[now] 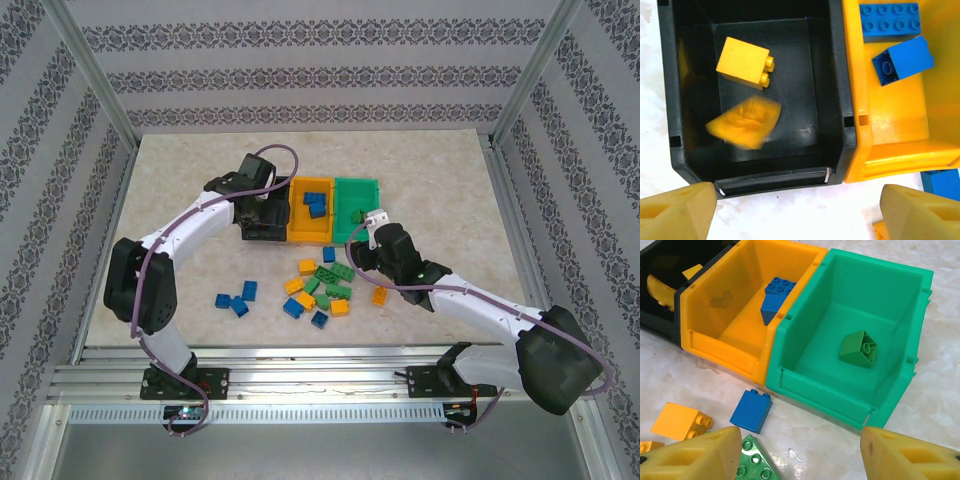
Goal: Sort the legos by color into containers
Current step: Place the lego in the container, then pick up the lego from the center of the table.
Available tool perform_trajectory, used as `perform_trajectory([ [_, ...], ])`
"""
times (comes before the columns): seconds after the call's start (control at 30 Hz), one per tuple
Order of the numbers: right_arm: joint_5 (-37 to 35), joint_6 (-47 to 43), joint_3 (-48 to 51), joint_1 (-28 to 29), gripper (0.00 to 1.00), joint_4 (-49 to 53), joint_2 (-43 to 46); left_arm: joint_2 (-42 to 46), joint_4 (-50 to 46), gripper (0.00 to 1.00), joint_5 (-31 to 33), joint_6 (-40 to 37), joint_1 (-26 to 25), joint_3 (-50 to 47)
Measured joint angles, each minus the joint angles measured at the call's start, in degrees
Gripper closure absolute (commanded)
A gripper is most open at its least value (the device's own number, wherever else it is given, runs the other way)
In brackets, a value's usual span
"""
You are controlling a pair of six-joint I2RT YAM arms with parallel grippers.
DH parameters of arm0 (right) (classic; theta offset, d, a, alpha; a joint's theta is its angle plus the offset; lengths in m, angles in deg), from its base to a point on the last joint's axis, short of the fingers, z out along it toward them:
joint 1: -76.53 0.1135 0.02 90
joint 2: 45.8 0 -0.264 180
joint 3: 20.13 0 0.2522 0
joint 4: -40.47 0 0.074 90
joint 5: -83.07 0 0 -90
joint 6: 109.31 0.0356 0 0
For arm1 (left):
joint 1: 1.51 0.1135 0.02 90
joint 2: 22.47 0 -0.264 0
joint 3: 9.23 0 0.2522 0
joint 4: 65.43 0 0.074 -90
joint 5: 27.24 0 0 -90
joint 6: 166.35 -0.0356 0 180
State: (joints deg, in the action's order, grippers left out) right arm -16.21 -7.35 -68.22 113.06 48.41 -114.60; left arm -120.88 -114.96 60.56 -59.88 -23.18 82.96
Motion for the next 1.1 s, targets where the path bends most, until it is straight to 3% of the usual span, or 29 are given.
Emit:
perform_trajectory([
  [0.27, 0.0, 0.0, 0.0, 0.0, 0.35, 0.0, 0.0, 8.2, 5.2, 0.17, -7.3, 0.3, -0.8, -11.5],
  [0.47, 0.0, 0.0, 0.0, 0.0, 0.35, 0.0, 0.0, 12.0, 8.5, 0.17, -11.8, 0.9, -5.0, -18.1],
  [0.7, -0.1, 0.0, 0.0, 0.1, 0.35, 0.0, -0.1, 10.7, 9.4, 0.17, -12.6, 1.8, -10.9, -20.0],
  [1.1, -0.4, 0.0, 0.0, 0.4, 0.35, 0.0, -0.3, 2.4, 10.9, 0.18, -11.2, 5.4, -14.6, -18.2],
])
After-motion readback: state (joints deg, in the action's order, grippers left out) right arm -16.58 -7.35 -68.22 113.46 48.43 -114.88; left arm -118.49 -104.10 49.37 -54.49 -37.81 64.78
